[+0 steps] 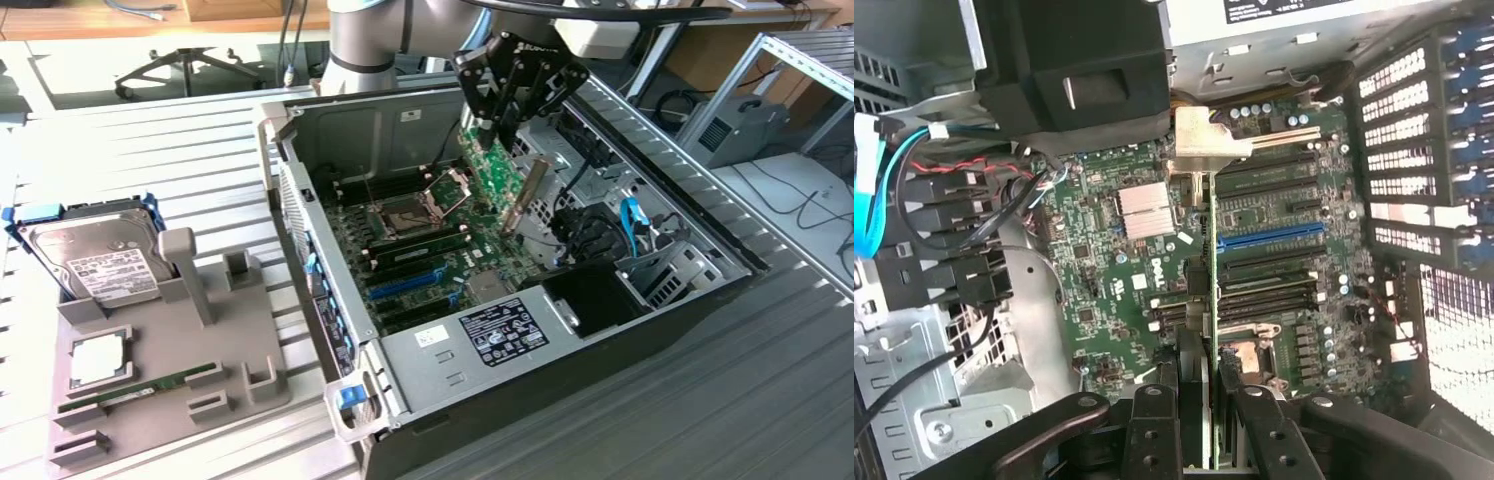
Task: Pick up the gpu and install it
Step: 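Insert the gpu into the slot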
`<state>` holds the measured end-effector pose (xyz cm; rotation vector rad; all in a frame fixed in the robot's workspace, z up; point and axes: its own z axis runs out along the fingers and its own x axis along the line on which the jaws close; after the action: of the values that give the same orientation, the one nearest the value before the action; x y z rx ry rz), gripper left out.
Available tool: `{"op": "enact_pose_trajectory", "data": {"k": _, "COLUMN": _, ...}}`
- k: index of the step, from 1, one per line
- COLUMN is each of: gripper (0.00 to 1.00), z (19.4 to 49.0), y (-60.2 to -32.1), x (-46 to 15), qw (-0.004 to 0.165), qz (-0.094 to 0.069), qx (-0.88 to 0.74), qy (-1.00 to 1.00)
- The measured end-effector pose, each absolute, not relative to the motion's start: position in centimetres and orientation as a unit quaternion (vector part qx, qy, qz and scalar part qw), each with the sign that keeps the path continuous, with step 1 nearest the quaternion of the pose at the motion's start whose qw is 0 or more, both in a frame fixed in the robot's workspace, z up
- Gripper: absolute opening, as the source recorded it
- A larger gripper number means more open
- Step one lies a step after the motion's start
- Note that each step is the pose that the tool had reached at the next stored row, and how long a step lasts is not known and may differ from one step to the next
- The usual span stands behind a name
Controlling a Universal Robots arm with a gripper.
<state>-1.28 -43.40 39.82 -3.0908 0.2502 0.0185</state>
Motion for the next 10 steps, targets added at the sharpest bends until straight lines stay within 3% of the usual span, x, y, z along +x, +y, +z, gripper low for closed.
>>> {"op": "enact_pose_trajectory", "data": {"k": 10, "gripper": 0.26, "z": 39.75, "y": -43.4, "x": -1.28, "qw": 0.02, "qz": 0.005, "qx": -0.993, "qy": 0.114}}
